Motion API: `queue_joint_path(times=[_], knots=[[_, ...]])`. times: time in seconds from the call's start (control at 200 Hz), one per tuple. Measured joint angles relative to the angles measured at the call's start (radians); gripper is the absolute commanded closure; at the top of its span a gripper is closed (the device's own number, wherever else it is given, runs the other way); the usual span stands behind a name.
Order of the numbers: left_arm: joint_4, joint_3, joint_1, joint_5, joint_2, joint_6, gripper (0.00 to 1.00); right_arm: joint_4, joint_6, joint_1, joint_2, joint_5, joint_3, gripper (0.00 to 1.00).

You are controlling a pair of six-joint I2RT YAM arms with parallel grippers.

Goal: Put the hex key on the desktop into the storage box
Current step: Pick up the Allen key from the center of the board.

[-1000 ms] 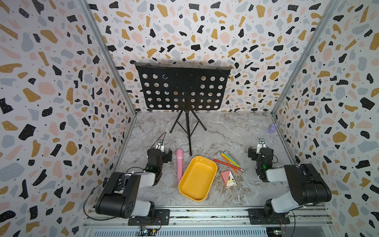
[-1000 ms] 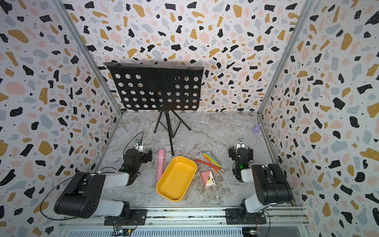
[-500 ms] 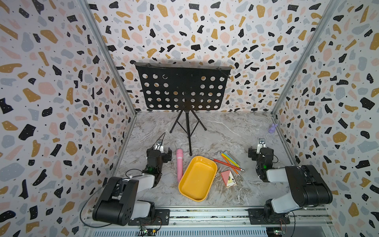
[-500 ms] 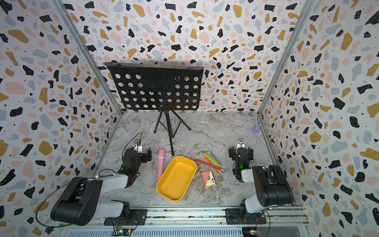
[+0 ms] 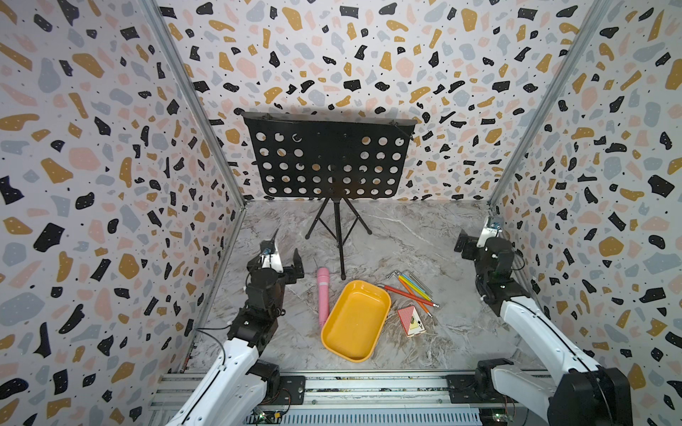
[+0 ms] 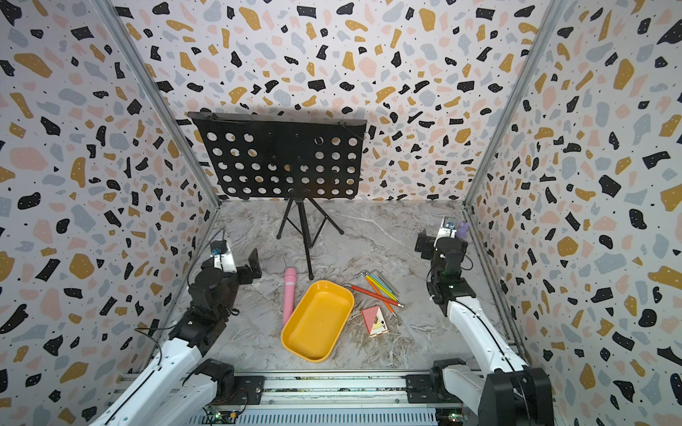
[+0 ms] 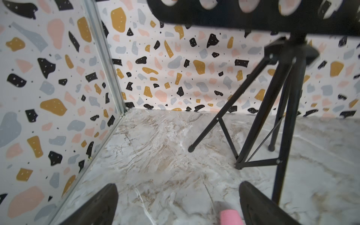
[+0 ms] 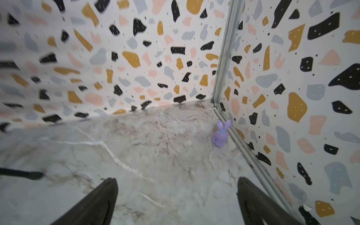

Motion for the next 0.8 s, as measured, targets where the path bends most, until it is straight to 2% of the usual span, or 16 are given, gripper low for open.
queue_joint_path(times=[0.08,0.1,0.125,0.21,0.315,0.4,0.521,0.681,0.801], knots=[[-0.157,0.175,0.0,0.052,0.016,-0.137,0.0,-0.155,0.162,0.0,-0.016,-0.031,0.166,0.01],[-0.163,0.196,0.002,0.076,0.018,-0.176,0.0,-0.175,0.211,0.0,-0.023,-0.045,0.188,0.05],[-0.163,0.205,0.003,0.113,0.018,-0.223,0.0,-0.185,0.256,-0.003,-0.034,-0.07,0.198,0.08],[-0.19,0.194,0.008,0.247,0.011,-0.359,0.0,-0.226,0.379,-0.016,-0.052,-0.182,0.167,0.12],[-0.293,0.201,0.009,0.36,0.062,-0.446,0.03,-0.36,0.447,-0.018,0.013,-0.266,0.161,0.13],[-0.444,0.244,0.009,0.412,0.103,-0.454,0.05,-0.517,0.432,-0.01,0.09,-0.312,0.181,0.19],[-0.644,0.341,0.009,0.438,0.108,-0.417,0.07,-0.71,0.355,0.019,0.119,-0.344,0.262,0.29],[-0.803,0.385,0.009,0.477,0.09,-0.356,0.08,-0.855,0.226,0.095,0.142,-0.362,0.4,0.39],[-0.892,0.391,0.009,0.51,0.098,-0.308,0.09,-0.962,0.155,0.189,0.248,-0.345,0.475,0.43]])
